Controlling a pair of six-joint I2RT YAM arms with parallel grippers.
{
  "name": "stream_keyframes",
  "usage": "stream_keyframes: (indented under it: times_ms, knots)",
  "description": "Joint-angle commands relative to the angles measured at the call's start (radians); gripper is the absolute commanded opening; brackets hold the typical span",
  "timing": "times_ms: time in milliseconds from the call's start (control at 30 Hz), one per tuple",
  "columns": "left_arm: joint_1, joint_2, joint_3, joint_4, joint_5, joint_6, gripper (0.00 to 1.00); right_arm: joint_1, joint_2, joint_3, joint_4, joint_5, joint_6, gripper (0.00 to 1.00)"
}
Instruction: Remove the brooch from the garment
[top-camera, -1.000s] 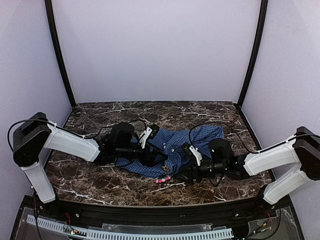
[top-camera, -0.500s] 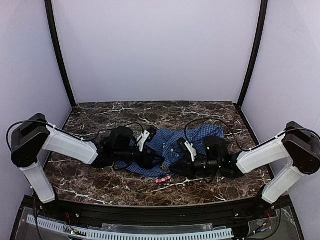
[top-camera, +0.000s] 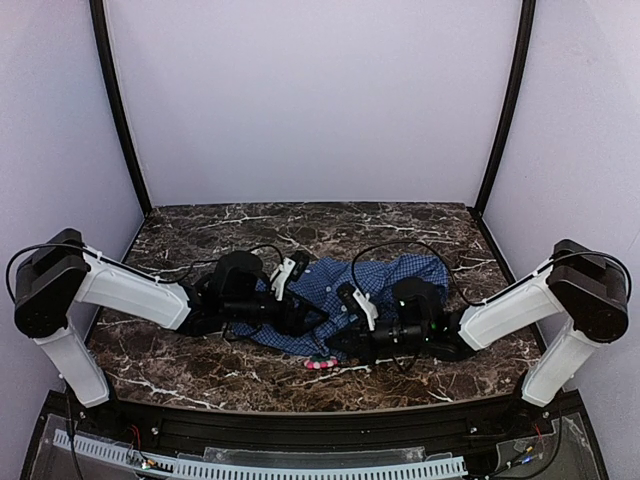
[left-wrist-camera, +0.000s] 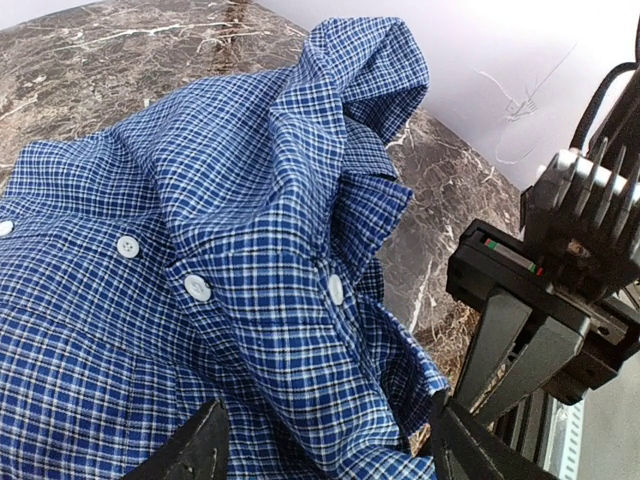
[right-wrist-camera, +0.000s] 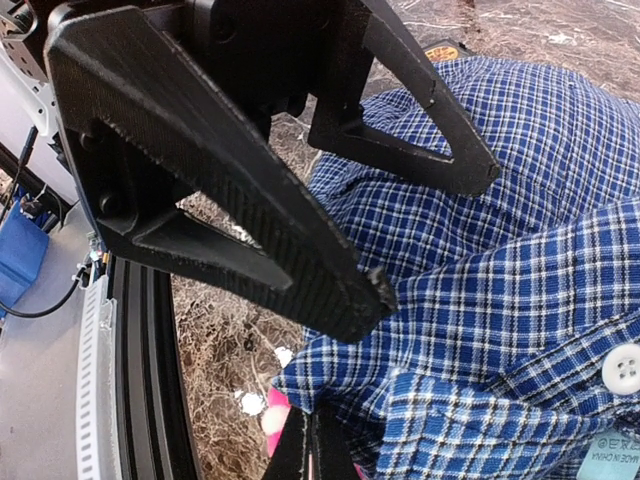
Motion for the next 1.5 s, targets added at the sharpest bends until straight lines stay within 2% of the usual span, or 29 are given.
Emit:
stream_keyframes:
  times_ms: [0,167,333,467,633,733,800,833,1000,1033,1167,1267,1333,1467]
  knots:
    - [-0.006,-0.018,-0.036,0.03,0.005,0.003,0.72,0.021,-0.008,0.008,0.065,0.027,0.011,0.0]
    - [-0.006,-0.038,-0.06,0.019,-0.022,0.046,0.79,0.029,-0.142,-0.037,-0.038,0.145,0.004,0.28]
    - [-0.007,-0.071,-0.07,0.018,-0.07,0.091,0.82,0.049,-0.232,-0.083,-0.139,0.245,0.019,0.47]
    - [-0.006,-0.096,-0.082,0.02,-0.089,0.121,0.85,0.051,-0.22,-0.103,-0.158,0.341,0.076,0.56]
    - [-0.006,-0.128,-0.097,0.001,-0.112,0.136,0.86,0.051,-0.141,-0.083,-0.114,0.315,0.094,0.62]
    - [-0.006,-0.142,-0.106,-0.009,-0.119,0.143,0.87,0.051,-0.093,-0.057,-0.111,0.309,0.094,0.6]
    - [-0.006,-0.151,-0.112,-0.01,-0.121,0.146,0.88,0.051,-0.064,-0.043,-0.106,0.295,0.09,0.52]
    - [-0.006,-0.152,-0.116,-0.007,-0.114,0.15,0.88,0.051,-0.056,-0.037,-0.097,0.286,0.089,0.46]
    - [-0.011,-0.139,-0.127,0.013,-0.094,0.196,0.88,0.047,-0.086,-0.003,-0.114,0.318,0.062,0.03]
    - [-0.012,-0.137,-0.127,0.012,-0.102,0.204,0.89,0.046,-0.107,0.007,-0.126,0.335,0.053,0.0]
    - [-0.029,-0.134,-0.121,0.01,-0.172,0.234,0.89,0.033,-0.181,0.069,-0.21,0.438,0.0,0.0]
    - [-0.069,-0.141,-0.108,0.0,-0.316,0.27,0.91,0.025,-0.216,0.131,-0.25,0.511,-0.047,0.0]
    - [-0.081,-0.15,-0.105,0.005,-0.36,0.28,0.92,0.019,-0.23,0.164,-0.272,0.551,-0.071,0.0]
    - [-0.102,-0.146,-0.102,0.07,-0.379,0.263,0.96,0.003,-0.243,0.208,-0.304,0.6,-0.089,0.0]
